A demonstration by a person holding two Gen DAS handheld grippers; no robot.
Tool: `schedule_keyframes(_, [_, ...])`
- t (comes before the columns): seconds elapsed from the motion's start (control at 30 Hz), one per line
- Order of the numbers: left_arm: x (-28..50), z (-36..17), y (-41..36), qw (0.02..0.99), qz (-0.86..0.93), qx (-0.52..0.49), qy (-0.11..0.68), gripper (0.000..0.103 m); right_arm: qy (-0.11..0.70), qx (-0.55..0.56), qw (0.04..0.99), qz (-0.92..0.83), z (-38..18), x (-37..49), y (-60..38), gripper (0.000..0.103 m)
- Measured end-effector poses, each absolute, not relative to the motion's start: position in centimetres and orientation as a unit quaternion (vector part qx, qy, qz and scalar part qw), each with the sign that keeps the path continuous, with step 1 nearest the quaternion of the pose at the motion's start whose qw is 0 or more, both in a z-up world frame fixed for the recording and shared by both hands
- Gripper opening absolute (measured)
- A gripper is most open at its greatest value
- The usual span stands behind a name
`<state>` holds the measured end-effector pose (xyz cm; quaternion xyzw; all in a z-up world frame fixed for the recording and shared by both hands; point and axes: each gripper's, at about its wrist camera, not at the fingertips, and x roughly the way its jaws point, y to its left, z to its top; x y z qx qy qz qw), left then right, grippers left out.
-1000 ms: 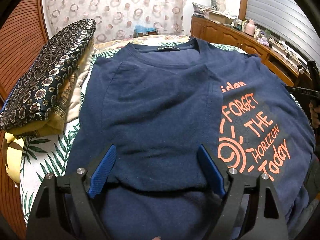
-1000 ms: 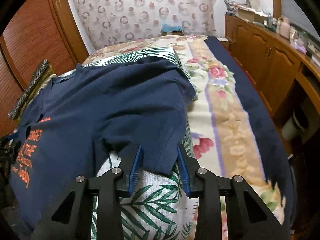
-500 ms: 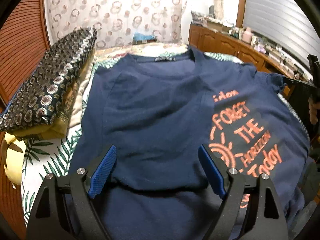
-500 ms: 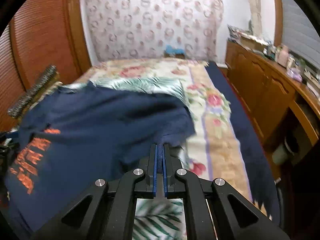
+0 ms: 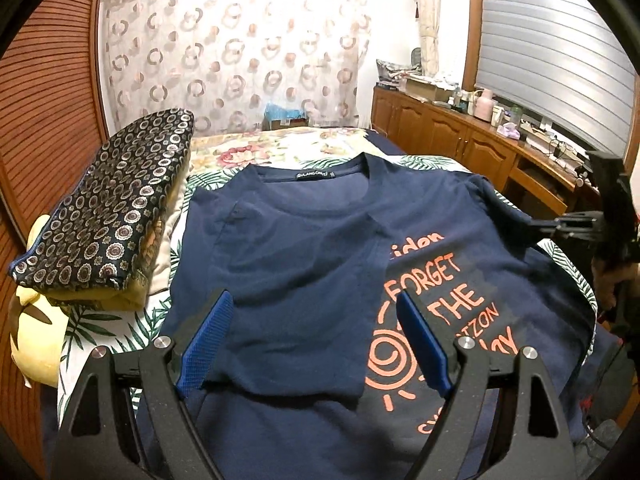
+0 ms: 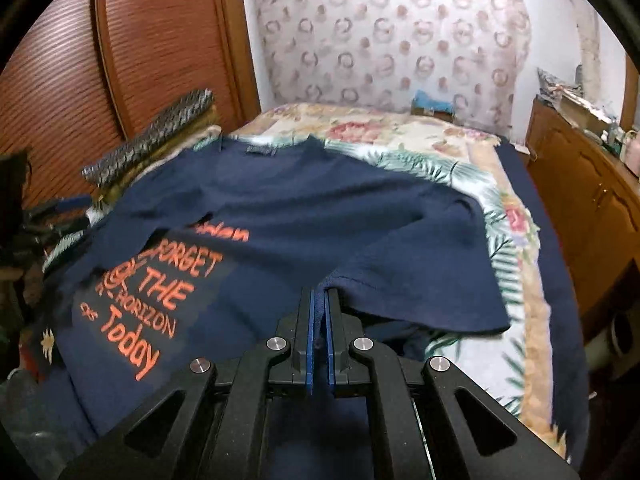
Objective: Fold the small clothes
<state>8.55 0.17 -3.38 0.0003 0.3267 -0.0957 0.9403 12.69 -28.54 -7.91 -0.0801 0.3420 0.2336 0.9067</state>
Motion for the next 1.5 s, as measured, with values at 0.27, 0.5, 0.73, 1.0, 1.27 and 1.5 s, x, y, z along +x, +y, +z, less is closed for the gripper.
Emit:
schedule_keyframes(0.27, [7.8,-2.9,-0.9,0.943,-0.101,0.006,0.318,0.084,0.355,-0.086,0.906,0.213,-8.9,12.0,-29.7,0.010])
schedule_keyframes(0.5, [7.3,-2.5,-1.4,0.944,-0.107,0.008,0.312,0.084,0.332,-0.070,0.921,0.192,-5.7,10.4,-28.5,0.038])
schedule_keyframes(0.73, [6.9,-2.3,-1.9,0.945,-0.113,0.007,0.308,0.084,0.324,-0.058,0.932,0.151,-5.7,11.9,-29.8,0.050])
schedule_keyframes(1.0, [6.9,-2.8,-2.1,0.942,-0.119,0.007,0.313,0.084,0.386,-0.050,0.917,0.087,-9.8,17.0,-31.4,0.050])
schedule_keyframes(1.27, [6.8,-3.0,-2.0,0.941,-0.118,0.002,0.316,0.084,0.393,-0.046,0.914,0.091,-10.9,18.1,-31.1,0.048])
schedule_keyframes(1.5, [6.7,-3.1,-1.9,0.942,-0.118,0.000,0.315,0.084,0.391,-0.068,0.905,0.153,-9.6,18.0,-30.1,0.006])
